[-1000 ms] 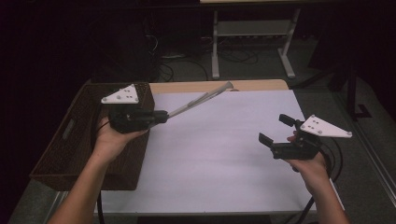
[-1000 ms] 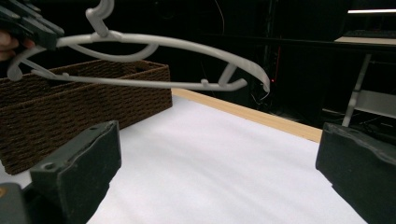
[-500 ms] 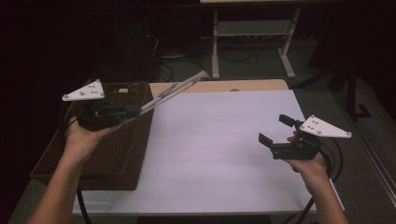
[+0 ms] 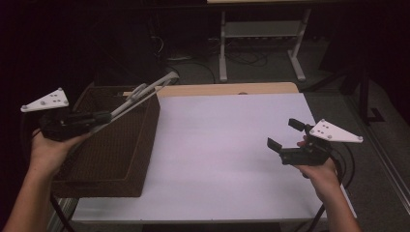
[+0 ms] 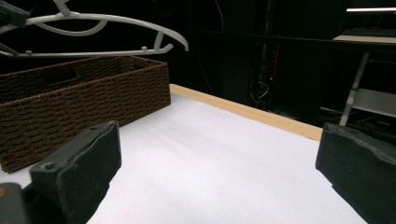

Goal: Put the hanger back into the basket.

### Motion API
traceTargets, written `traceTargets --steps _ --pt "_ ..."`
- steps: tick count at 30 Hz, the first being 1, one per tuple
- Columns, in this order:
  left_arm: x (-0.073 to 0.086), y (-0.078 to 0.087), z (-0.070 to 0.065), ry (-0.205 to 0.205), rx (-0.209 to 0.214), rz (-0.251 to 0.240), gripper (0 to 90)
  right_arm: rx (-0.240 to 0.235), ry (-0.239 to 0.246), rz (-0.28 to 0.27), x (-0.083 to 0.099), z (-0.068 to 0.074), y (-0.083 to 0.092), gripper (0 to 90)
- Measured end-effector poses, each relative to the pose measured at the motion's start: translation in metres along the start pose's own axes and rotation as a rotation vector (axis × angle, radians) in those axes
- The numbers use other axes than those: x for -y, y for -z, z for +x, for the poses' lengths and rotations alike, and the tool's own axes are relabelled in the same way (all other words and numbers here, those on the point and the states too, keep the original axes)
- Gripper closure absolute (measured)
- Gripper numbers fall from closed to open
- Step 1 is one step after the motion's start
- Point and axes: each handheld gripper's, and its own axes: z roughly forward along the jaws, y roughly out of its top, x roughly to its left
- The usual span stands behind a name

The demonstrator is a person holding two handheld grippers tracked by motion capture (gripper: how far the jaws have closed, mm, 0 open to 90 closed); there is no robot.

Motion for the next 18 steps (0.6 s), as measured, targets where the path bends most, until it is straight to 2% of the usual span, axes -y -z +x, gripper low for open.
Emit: traceTargets --steps 11,12,18 --pt "0.024 0.032 0.018 0.047 -0.06 0.03 82.6 0.004 0.001 0.001 0.0 0.0 0.0 0.0" --pt "0.029 0.036 0.02 0.047 -0.079 0.037 82.6 0.004 -0.001 0.001 0.0 0.001 0.0 0.0" --pt "0.038 0.044 0.026 0.062 -0.093 0.057 82.5 0.006 -0.002 0.001 0.0 0.001 0.0 0.0"
